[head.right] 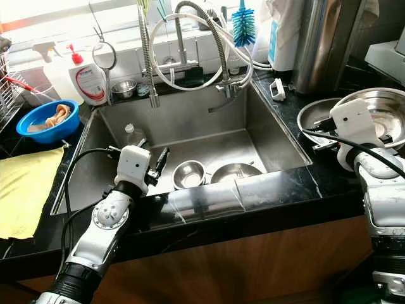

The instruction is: Kitchen organization

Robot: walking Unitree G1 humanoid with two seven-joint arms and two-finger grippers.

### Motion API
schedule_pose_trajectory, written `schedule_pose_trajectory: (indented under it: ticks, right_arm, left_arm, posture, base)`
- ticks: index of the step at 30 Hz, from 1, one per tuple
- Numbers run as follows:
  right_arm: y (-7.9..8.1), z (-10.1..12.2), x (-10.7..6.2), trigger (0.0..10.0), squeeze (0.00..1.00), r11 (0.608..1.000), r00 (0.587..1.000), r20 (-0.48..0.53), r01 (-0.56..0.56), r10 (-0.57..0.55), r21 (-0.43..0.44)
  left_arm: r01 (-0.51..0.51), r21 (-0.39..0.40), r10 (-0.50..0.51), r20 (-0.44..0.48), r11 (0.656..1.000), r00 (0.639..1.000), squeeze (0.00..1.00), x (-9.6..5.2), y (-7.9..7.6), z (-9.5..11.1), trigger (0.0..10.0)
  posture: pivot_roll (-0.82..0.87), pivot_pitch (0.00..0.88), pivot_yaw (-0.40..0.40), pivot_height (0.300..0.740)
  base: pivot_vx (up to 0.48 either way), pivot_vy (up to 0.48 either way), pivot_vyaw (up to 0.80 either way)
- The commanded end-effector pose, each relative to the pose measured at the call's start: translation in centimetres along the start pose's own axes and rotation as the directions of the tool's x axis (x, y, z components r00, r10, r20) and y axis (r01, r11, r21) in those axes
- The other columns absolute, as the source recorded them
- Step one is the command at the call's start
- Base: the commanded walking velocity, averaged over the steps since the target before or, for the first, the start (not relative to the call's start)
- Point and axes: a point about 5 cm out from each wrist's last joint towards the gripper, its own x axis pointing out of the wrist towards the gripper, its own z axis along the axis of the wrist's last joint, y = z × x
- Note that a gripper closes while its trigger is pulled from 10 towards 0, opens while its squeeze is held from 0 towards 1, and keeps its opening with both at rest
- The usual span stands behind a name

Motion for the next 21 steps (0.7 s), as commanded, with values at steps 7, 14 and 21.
schedule_pose_trajectory:
  ticks: [7,14,21]
  right_arm:
    - [-0.5,2.9,-0.3,10.0,0.0,0.997,0.986,0.151,0.058,-0.065,0.053]
    - [-0.1,3.2,-0.2,10.0,0.0,0.995,0.982,0.176,0.06,-0.072,0.078]
    - [-2.4,4.0,-1.5,10.0,1.0,0.901,0.9,0.236,0.279,-0.366,0.331]
  left_arm:
    - [0.004,0.02,-0.004,0.003,1.0,1.0,0.0,0.2,0.3,0.3,10.0]
    - [0.003,0.022,-0.003,0.003,1.0,1.0,0.0,0.2,0.4,0.3,10.0]
    - [0.004,0.022,-0.004,0.002,1.0,1.0,0.0,0.2,0.4,0.2,10.0]
  posture:
    - [-0.25,0.0,0.173,0.74]
    - [-0.25,0.0,0.172,0.74]
    - [-0.25,0.0,0.176,0.74]
  base:
    - [0.0,0.0,0.0]
    - [0.0,0.0,0.0]
    - [0.0,0.0,0.0]
